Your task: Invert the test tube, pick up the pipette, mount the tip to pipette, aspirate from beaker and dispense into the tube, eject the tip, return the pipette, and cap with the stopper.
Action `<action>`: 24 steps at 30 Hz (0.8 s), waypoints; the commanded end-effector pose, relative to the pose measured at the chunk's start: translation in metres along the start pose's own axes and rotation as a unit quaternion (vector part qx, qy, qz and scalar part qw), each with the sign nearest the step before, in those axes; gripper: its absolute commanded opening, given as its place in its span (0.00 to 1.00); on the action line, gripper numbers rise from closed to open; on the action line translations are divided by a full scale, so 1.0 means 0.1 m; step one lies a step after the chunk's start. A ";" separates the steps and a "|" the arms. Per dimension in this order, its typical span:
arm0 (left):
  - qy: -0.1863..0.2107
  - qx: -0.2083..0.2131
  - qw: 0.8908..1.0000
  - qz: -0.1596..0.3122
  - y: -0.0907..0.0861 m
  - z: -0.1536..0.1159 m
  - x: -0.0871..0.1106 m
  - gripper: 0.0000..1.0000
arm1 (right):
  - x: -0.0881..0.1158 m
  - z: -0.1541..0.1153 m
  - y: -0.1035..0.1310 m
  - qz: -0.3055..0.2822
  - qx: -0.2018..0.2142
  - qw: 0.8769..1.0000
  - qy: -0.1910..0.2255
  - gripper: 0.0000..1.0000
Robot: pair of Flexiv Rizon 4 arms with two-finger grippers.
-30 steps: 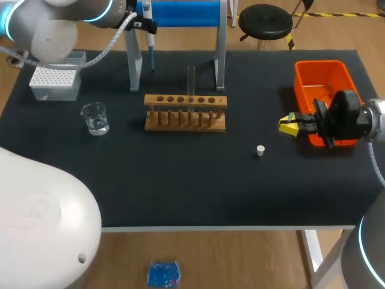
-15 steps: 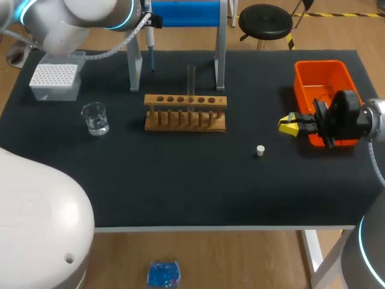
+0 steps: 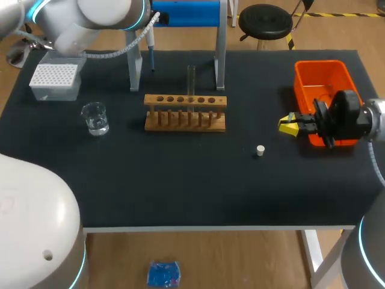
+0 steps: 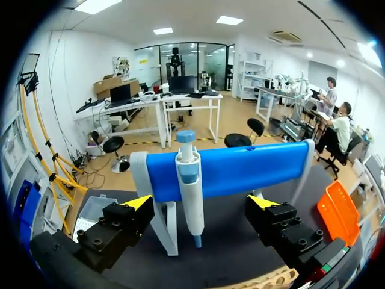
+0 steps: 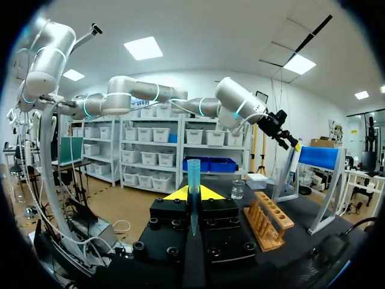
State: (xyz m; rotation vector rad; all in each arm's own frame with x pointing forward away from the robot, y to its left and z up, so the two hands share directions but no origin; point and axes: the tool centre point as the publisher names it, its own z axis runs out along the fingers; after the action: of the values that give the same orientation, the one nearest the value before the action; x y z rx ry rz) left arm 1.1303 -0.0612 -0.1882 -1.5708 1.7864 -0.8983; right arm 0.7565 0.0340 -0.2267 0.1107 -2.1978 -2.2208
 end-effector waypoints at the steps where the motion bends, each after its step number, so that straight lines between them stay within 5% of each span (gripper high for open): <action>1: -0.003 0.003 1.000 -0.003 -0.02 0.12 0.03 1.00 | 0.01 0.01 0.00 -0.001 0.001 1.000 -0.001 0.00; 24: -0.016 0.035 0.999 -0.006 -0.13 0.32 -0.01 1.00 | 0.01 0.01 0.00 -0.001 0.001 1.000 -0.001 0.00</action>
State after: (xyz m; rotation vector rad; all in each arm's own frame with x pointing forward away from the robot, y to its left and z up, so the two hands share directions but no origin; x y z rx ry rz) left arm 1.1580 -0.0632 -0.1941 -1.5416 1.7041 -0.9278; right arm 0.7565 0.0340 -0.2267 0.1107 -2.1978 -2.2208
